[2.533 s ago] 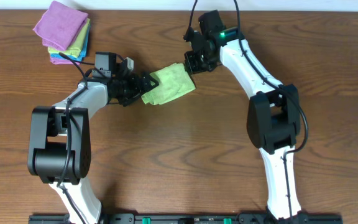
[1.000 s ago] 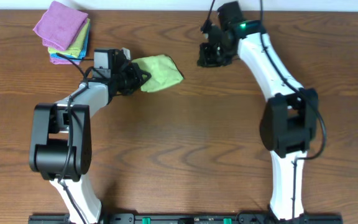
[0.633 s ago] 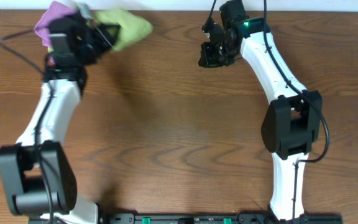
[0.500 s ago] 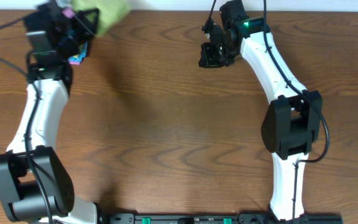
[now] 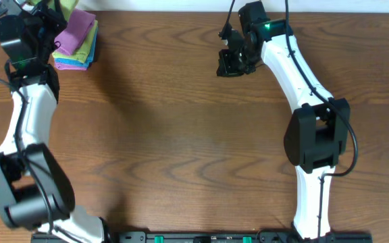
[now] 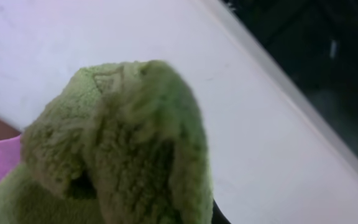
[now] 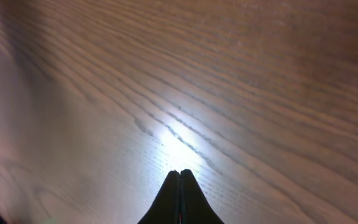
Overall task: Fold the cloth
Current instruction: 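Carry the bundle with the left gripper to the cloth stack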
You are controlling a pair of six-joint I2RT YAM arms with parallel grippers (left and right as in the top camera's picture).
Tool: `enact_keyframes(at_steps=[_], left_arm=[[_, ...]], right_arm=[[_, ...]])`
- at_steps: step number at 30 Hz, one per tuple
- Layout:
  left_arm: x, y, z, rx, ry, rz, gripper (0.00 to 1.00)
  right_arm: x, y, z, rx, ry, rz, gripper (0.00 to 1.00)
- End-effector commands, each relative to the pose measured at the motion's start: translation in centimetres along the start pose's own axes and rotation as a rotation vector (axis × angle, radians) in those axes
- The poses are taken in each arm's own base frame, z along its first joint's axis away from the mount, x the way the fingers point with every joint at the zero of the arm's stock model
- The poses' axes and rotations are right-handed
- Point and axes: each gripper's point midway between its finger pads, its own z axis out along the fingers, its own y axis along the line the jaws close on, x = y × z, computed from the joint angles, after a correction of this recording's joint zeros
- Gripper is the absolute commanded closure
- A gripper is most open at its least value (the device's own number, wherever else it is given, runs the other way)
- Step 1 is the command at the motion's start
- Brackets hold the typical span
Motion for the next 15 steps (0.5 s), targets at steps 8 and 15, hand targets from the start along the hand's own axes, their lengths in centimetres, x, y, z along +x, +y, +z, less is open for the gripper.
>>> enact_keyframes(at_steps=[8, 15], left_arm=[[-0.8, 2.8, 5.0, -0.017, 0.014, 0.192, 0.94], [0.3, 4.6, 5.2, -0.095, 0.073, 0.271, 0.94]], right_arm=[[0.8, 0.8, -0.2, -0.002, 0.028, -0.028, 0.99], [0.7, 1.1, 0.0, -0.004, 0.027, -0.036, 0.98]])
